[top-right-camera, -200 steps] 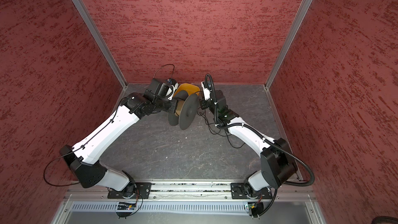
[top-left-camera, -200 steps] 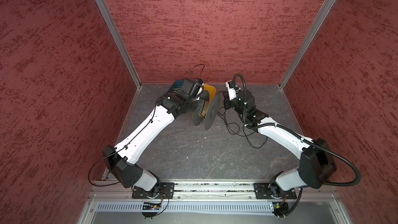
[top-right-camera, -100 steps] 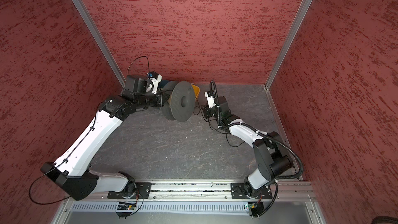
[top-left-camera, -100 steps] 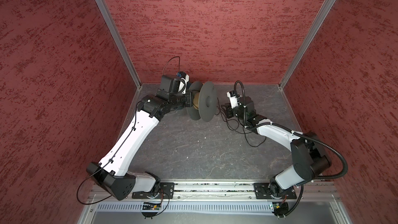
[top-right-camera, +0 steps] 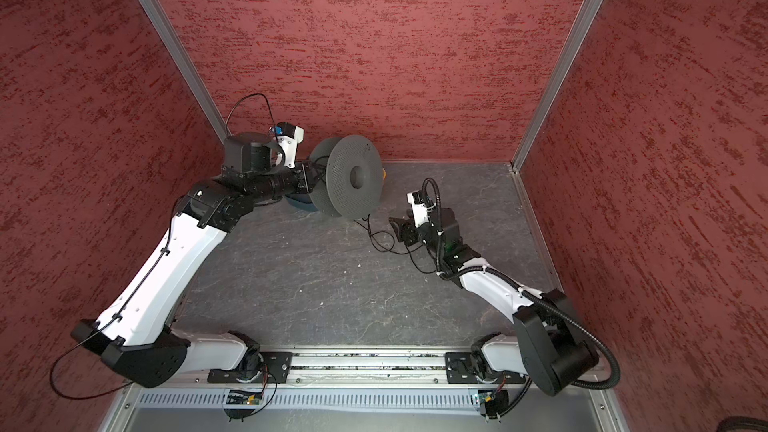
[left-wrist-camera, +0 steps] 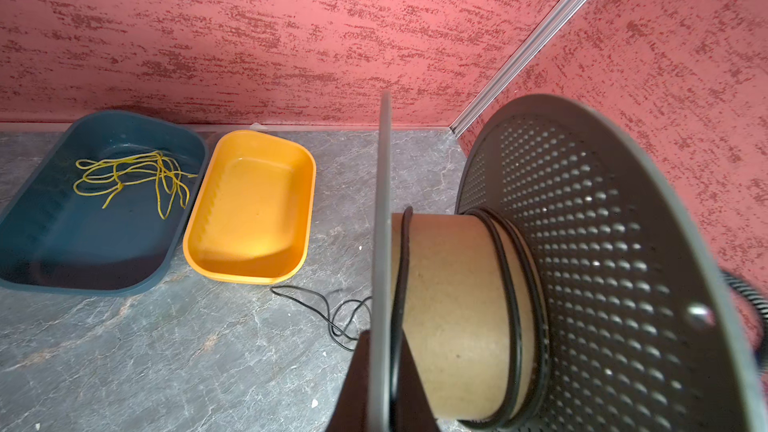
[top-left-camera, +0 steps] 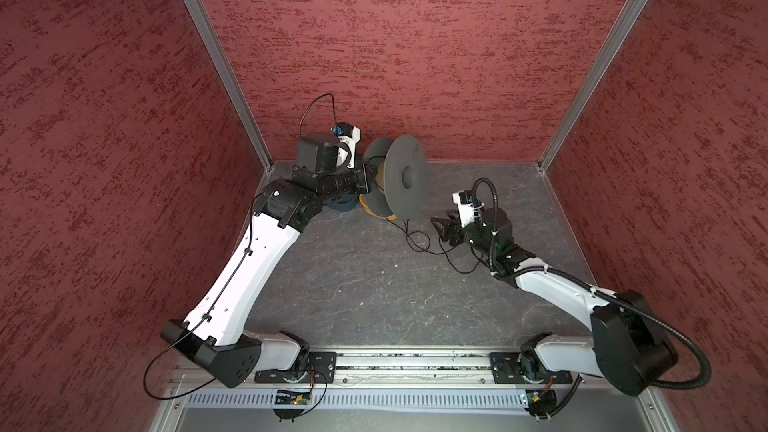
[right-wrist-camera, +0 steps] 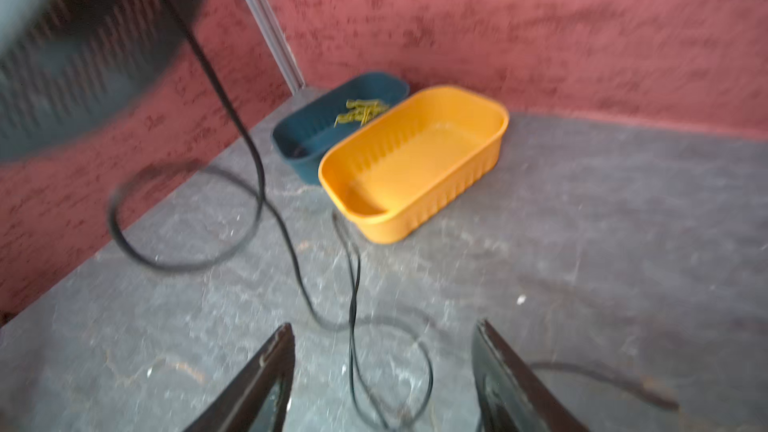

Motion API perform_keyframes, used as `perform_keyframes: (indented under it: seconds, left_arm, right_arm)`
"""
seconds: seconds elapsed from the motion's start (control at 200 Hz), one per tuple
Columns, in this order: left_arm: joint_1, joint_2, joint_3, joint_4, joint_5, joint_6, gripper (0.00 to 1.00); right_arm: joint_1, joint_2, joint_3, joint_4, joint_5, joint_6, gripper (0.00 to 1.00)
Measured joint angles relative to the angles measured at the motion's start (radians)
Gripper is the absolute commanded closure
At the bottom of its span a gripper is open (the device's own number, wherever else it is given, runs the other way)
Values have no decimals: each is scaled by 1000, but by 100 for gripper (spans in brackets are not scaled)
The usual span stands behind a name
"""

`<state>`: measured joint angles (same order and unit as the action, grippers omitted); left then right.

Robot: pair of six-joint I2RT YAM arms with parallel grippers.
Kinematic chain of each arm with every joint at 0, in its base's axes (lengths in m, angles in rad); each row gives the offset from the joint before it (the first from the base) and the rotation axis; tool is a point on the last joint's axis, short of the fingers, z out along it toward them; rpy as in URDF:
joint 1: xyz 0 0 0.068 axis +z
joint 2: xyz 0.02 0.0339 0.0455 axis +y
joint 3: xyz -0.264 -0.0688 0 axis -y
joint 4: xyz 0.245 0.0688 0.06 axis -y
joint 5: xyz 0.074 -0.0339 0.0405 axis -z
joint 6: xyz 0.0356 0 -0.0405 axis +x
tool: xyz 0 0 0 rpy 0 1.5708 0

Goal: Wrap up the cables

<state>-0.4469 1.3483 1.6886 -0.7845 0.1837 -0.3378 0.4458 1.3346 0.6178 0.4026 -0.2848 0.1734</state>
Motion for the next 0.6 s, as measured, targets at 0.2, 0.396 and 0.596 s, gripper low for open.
perform_keyframes:
  seconds: [0.2,0.396,0.596]
  left_arm:
    - [0,0,32,2,9,-11,100]
    - [0,0,35,8,21,-18,100]
    - [1,0,35,8,20,-25,100]
  right_arm:
    - [32,76,-66,142,-57,15,34]
    - [72,194,-34,298,-109,34,40]
    - [89,344,93,405,-154,73,41]
